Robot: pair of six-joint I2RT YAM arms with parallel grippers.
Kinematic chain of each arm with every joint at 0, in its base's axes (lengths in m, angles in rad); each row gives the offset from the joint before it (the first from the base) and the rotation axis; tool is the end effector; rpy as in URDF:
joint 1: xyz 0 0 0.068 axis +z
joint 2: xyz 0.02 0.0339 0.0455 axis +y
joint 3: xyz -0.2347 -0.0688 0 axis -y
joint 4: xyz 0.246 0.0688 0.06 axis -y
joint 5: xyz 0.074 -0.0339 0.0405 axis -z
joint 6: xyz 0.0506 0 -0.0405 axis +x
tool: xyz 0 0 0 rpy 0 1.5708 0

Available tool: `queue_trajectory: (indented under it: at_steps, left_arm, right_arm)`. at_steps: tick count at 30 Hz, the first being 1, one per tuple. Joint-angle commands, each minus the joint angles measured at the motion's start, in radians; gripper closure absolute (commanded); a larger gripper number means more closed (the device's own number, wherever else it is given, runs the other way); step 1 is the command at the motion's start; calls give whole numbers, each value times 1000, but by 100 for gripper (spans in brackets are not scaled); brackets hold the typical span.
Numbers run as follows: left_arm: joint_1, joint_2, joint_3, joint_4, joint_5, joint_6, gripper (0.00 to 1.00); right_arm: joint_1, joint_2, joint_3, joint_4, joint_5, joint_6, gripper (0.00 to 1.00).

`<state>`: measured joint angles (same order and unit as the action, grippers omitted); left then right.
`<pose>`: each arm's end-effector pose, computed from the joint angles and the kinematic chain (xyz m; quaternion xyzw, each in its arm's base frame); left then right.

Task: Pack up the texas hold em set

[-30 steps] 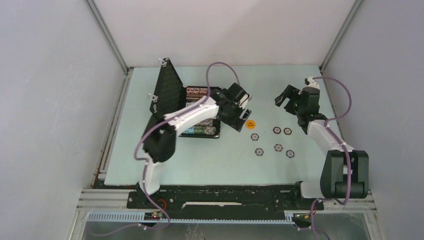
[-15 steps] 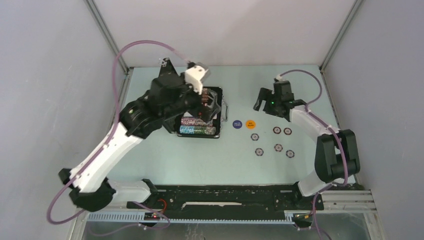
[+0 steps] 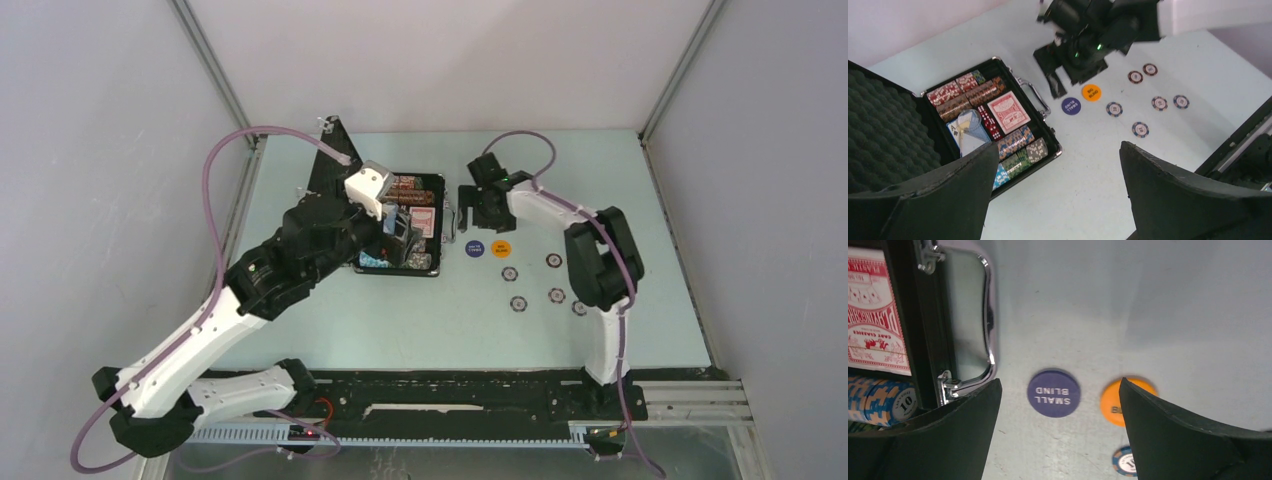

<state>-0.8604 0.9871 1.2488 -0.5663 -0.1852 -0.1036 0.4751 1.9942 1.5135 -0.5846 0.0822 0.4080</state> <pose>0.1576 -0.1689 0.3938 0.2457 0.7662 -0.2070 0.5565 0.3777 0.1896 0.1581 -0.0222 0.9672 0.0708 0.2429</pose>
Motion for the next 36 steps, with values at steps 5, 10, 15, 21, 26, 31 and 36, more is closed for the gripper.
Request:
queue_trajectory:
  at_steps: [5,10,15,21,26,31,36]
  left_arm:
    - [-12,-45,-11,83,-60,24,4]
    - [-13,-37,-14,82,-70,33,4]
    - [-12,-23,-17,82,-83,39,4]
    - [-13,-2,-19,80,-104,51,4]
    - [-13,10,16,49,-100,47,4]
    - [-27,38,136,-76,-137,23,2]
    - [-29,38,198,-139,-71,-35,1]
  right_arm:
    - [73,78,124,-151,54,-5,10]
    - [73,88,121,-189,12,-48,15]
    - [73,133,143,-210,12,-66,17]
    - [75,131,122,-166,12,-68,18]
    - [80,136,117,-130,13,-64,19]
    - [92,142,128,-126,21,-63,21]
    - [94,152,141,-158,25,-63,23]
